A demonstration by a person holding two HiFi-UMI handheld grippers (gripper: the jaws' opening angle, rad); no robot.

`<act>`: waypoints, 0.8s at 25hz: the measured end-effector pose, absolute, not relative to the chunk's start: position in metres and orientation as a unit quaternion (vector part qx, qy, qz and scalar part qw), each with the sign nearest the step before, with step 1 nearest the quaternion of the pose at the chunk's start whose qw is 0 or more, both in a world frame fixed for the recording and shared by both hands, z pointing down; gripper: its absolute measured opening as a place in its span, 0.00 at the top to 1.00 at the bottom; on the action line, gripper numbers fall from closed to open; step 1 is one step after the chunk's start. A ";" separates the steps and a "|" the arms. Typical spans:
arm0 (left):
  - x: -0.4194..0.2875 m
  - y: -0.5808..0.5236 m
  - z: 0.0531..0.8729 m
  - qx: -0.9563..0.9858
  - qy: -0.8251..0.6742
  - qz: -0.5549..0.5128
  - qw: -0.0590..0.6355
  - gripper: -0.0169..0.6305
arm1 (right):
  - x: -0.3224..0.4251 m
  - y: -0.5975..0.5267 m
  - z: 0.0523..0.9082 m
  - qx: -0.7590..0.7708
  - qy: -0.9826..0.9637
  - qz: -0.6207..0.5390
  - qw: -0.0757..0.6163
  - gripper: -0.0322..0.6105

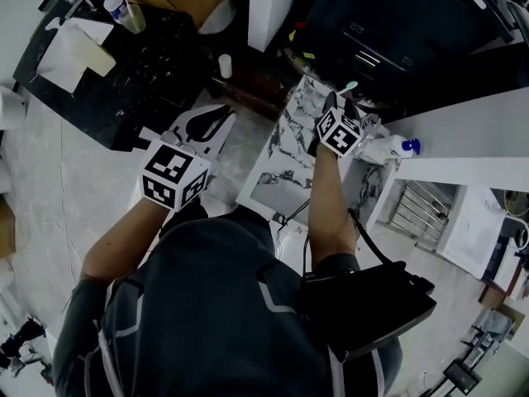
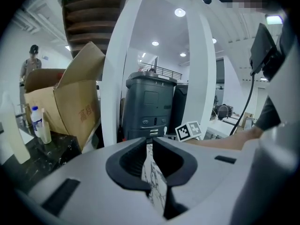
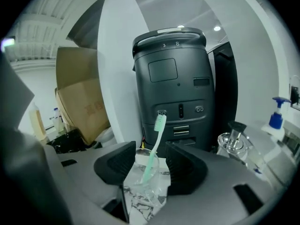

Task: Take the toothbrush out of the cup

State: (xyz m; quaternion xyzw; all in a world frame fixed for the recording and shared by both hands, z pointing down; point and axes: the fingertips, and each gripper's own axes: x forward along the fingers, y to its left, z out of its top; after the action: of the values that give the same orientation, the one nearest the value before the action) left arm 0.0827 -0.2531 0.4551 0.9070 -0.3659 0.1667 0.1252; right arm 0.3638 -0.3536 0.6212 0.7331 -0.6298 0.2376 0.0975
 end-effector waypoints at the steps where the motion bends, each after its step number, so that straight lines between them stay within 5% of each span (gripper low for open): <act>1: 0.080 -0.253 0.457 0.905 -0.369 0.168 0.128 0.91 | 0.365 -0.356 0.623 0.732 -0.630 0.243 0.093 0.64; 14: 0.062 -0.251 0.463 0.898 -0.382 0.180 0.124 0.87 | 0.376 -0.380 0.640 0.723 -0.633 0.264 0.077 0.69; 20: 0.057 -0.249 0.462 0.898 -0.380 0.185 0.123 0.87 | 0.381 -0.384 0.642 0.723 -0.631 0.272 0.071 0.81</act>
State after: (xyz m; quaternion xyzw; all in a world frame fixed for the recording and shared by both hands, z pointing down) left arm 0.0571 -0.2489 0.4615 0.8981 -0.3799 0.1846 0.1227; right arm 0.3809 -0.3839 0.6416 0.7229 -0.6314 0.2715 0.0710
